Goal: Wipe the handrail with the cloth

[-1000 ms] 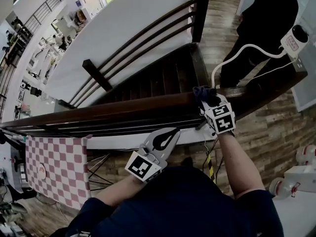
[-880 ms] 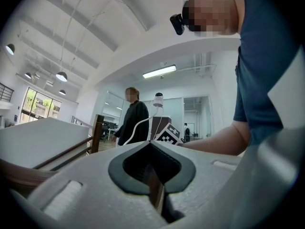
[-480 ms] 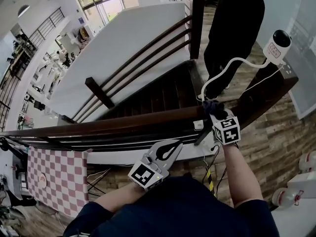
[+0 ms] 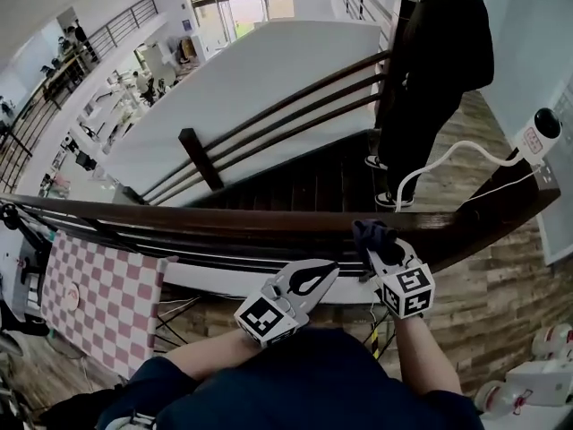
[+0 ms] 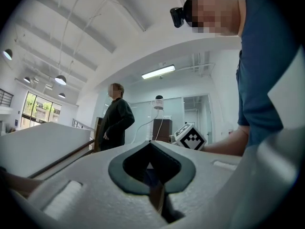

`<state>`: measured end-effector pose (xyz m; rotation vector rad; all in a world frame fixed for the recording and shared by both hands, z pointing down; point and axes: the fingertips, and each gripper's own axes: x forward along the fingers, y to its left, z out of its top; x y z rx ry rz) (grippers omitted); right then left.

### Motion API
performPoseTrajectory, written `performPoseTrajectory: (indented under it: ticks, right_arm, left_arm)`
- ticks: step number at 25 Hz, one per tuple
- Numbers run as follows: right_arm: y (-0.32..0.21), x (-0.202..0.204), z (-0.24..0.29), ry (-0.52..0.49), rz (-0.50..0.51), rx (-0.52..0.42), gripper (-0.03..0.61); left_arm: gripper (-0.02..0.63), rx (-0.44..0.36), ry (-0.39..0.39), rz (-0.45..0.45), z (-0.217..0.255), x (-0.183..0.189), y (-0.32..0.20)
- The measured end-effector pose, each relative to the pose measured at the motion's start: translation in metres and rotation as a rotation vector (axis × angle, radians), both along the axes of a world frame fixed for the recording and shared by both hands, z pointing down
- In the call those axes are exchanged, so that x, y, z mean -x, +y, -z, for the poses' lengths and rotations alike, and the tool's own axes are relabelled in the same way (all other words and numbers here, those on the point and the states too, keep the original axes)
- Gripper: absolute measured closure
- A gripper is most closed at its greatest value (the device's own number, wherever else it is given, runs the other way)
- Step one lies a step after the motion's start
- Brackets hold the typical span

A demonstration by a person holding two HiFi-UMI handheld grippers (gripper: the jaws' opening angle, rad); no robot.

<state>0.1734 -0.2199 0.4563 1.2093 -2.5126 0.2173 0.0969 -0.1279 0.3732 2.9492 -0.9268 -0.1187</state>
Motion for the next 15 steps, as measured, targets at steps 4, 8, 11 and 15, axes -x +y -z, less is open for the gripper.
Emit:
performPoseTrajectory:
  ticks: [4,8,11,15]
  right_arm:
    - [0.026,0.047,0.024,-0.078,0.114,-0.045,0.486]
    - [0.046,0.077,0.037,-0.138,0.167,-0.059,0.486]
    - [0.057,0.088,0.044,-0.173,0.178,-0.071,0.486]
    - [0.063,0.097,0.047,-0.208,0.189,-0.087,0.486]
  left_arm:
    - [0.618,0.007,-0.014,0.033,0.002,0.019,-0.006]
    - [0.618,-0.001,-0.013,0.034,0.000,0.035,-0.005]
    - [0.618,0.012,0.001,0.053,0.005,0.047,-0.006]
    - [0.618,0.016,0.013,0.049,-0.001,0.054,-0.004]
